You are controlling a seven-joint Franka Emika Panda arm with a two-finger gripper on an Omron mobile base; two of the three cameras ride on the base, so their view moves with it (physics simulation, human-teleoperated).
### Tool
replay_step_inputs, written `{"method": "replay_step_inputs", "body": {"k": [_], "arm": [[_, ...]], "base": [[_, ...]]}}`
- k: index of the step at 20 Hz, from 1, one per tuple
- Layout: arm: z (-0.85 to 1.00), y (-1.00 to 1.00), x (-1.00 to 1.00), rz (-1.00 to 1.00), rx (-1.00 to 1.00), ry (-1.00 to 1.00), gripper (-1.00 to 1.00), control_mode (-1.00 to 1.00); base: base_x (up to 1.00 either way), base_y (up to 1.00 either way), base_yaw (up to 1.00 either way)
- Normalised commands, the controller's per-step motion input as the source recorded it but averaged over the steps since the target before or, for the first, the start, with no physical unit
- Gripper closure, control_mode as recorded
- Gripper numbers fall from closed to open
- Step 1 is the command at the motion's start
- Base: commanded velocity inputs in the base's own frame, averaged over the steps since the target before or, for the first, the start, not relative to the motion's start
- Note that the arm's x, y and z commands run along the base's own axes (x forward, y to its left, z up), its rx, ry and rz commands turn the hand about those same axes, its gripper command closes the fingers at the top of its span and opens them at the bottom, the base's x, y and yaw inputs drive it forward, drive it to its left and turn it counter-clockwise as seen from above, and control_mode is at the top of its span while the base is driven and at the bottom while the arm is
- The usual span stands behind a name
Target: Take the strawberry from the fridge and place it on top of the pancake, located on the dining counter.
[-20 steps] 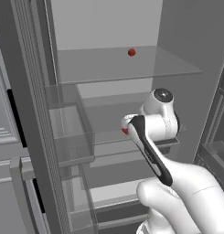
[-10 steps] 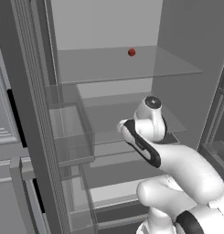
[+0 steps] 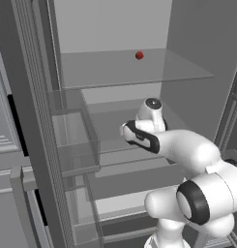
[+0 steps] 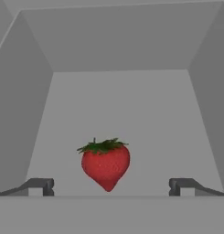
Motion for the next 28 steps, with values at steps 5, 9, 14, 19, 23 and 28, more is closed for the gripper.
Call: {"method": "replay_step_inputs", "body": {"k": [5,9,14,19,23,28], "arm": [[-0.34,0.13,0.15,-0.02,0.0,0.11,-1.0,-1.0],[-0.23,0.01,0.27,-0.01,0.0,0.0,-1.0,-1.0],[-0.32,0.0,0.03,-0.03,0.0,0.01,-1.0,-1.0],[-0.17,0.0,0.0,0.0,0.0,0.0,1.0,-1.0],[-0.13,0.0,0.0,0.0,0.0,0.02,1.0,-1.0],[-0.01,-0.04,-0.07,-0.03,-0.02,0.0,1.0,-1.0]], "base": [[0.0,0.0,0.0],[0.0,0.0,0.0],[0.0,0.0,0.0],[0.0,0.0,0.0],[0.0,0.0,0.0],[0.0,0.0,0.0]]}}
